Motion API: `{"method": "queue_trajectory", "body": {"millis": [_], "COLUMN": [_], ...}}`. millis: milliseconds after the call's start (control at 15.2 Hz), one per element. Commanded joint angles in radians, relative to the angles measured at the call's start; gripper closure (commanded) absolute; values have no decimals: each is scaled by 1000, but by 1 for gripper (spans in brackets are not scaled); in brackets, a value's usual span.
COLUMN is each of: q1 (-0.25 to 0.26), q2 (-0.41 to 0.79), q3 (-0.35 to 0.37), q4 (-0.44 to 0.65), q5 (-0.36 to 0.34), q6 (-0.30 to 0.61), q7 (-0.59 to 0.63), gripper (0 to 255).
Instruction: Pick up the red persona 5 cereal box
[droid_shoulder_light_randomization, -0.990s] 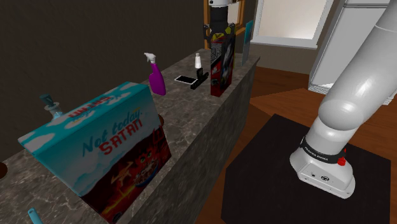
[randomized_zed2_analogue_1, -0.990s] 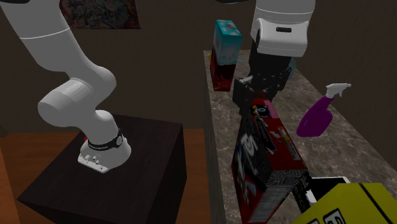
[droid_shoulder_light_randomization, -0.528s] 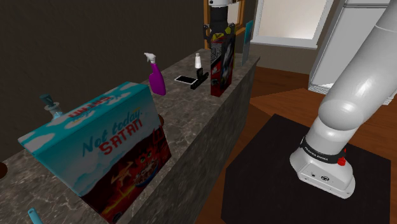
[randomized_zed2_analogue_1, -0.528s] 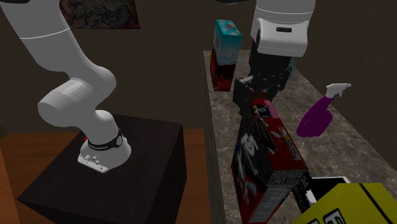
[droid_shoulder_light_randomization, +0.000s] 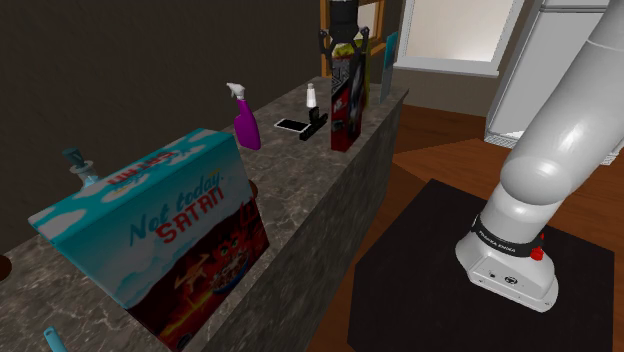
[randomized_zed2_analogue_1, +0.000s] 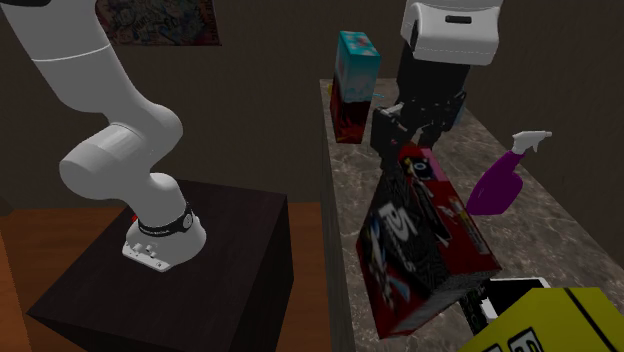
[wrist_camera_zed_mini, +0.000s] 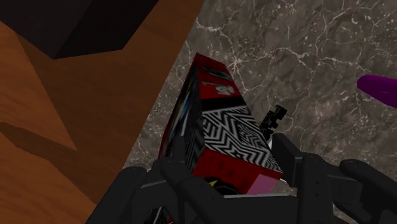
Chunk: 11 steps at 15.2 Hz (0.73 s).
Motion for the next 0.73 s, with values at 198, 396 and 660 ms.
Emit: {"method": "queue_trajectory", "body": {"millis": [198, 396, 660], "q1": [1, 1, 1], "q2": [1, 10, 17], "q3": [1, 1, 1], "q4": [74, 125, 163], "q5": [0, 0, -1], "q6": [-69, -112, -143], "q7": [1, 1, 1], "gripper": [255, 255, 255]}}
